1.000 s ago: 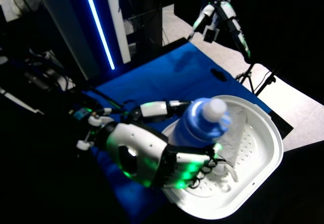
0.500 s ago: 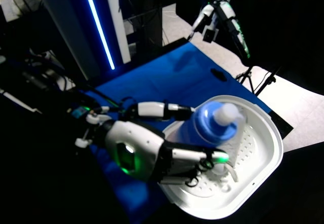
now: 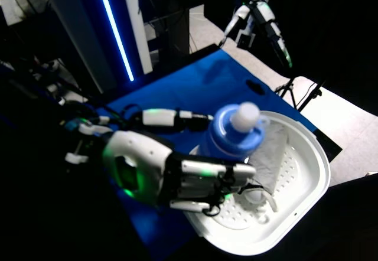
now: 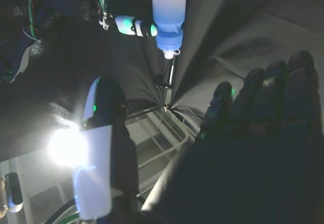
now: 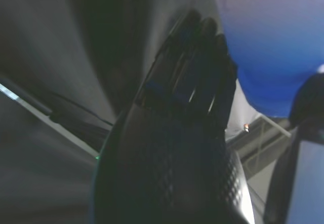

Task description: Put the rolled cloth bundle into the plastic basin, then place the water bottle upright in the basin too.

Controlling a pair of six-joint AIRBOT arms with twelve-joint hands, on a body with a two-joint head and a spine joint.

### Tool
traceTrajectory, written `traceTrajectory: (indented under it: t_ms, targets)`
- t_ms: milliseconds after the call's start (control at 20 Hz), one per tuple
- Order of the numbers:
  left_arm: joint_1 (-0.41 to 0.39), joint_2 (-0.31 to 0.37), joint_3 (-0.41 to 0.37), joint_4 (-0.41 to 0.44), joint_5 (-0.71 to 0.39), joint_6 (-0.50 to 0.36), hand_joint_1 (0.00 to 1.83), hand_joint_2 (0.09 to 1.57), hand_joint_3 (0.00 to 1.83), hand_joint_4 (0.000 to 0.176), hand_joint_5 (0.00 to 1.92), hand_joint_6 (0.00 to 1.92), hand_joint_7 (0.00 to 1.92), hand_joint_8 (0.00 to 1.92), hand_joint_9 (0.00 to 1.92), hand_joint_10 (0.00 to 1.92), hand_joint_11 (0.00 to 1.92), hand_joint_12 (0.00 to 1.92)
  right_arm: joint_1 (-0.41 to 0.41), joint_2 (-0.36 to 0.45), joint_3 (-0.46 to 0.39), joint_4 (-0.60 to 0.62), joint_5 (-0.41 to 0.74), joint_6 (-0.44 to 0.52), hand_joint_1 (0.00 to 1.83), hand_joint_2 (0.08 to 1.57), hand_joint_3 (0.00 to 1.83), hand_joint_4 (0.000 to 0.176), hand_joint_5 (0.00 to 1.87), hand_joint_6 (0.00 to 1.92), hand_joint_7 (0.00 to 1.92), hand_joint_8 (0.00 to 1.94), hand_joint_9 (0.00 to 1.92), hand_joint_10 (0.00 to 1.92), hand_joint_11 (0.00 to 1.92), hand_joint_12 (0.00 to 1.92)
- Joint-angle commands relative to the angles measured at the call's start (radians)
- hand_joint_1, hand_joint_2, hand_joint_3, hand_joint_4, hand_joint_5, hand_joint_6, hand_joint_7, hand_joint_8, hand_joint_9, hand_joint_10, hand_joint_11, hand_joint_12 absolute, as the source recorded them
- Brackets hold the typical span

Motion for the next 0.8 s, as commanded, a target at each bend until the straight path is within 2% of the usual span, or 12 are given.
traceTrajectory:
  t_ms: [0,150,300,500,550,600,700,750]
  targets:
    - [-0.003,0.002,0.003,0.001,-0.129,-0.010,0.57,0.88,0.00,0.176,0.00,0.00,0.00,0.00,0.00,0.00,0.00,0.00,0.008,0.006,0.000,0.006,0.139,0.016,0.55,1.17,0.00,0.091,0.31,0.00,0.44,0.00,0.45,0.00,0.15,0.60]
    - [-0.003,0.002,0.003,0.001,-0.130,-0.010,0.57,0.89,0.00,0.176,0.00,0.00,0.00,0.00,0.00,0.00,0.00,0.00,0.008,0.005,0.002,0.006,0.138,0.016,0.55,1.17,0.00,0.088,0.31,0.00,0.43,0.00,0.43,0.00,0.14,0.60]
    - [-0.003,0.002,0.004,0.001,-0.132,-0.010,0.56,0.88,0.00,0.176,0.00,0.00,0.00,0.00,0.00,0.00,0.00,0.00,0.008,0.005,0.004,0.007,0.138,0.016,0.55,1.17,0.00,0.096,0.31,0.00,0.44,0.00,0.42,0.00,0.13,0.60]
    - [-0.003,0.001,0.004,0.000,-0.132,-0.010,0.55,0.88,0.00,0.176,0.00,0.00,0.00,0.00,0.00,0.00,0.00,0.00,0.007,0.007,0.003,0.006,0.138,0.016,0.54,1.18,0.00,0.084,0.29,0.00,0.44,0.00,0.44,0.01,0.15,0.60]
    - [-0.003,0.001,0.004,0.000,-0.132,-0.010,0.55,0.89,0.00,0.176,0.00,0.00,0.00,0.00,0.00,0.00,0.00,0.00,0.005,0.011,-0.001,0.002,0.138,0.016,0.54,1.19,0.00,0.087,0.29,0.00,0.43,0.00,0.44,0.00,0.15,0.60]
    - [-0.003,0.001,0.005,-0.002,-0.132,-0.010,0.54,0.89,0.00,0.176,0.00,0.00,0.00,0.00,0.00,0.00,0.00,0.00,0.002,0.017,-0.007,-0.006,0.139,0.016,0.52,1.18,0.00,0.105,0.28,0.00,0.38,0.00,0.36,0.00,0.10,0.60]
    - [-0.003,0.001,0.005,-0.002,-0.132,-0.010,0.54,0.89,0.00,0.176,0.00,0.00,0.00,0.00,0.00,0.00,0.00,0.00,-0.005,0.034,-0.022,-0.016,0.140,0.016,0.47,1.16,0.00,0.113,0.26,0.00,0.36,0.00,0.33,0.00,0.05,0.65]
    - [-0.002,0.002,0.005,-0.002,-0.133,-0.010,0.54,0.88,0.00,0.176,0.00,0.00,0.00,0.00,0.00,0.00,0.00,0.00,-0.009,0.041,-0.029,-0.019,0.146,0.016,0.46,1.13,0.00,0.122,0.25,0.00,0.35,0.00,0.32,0.00,0.02,0.68]
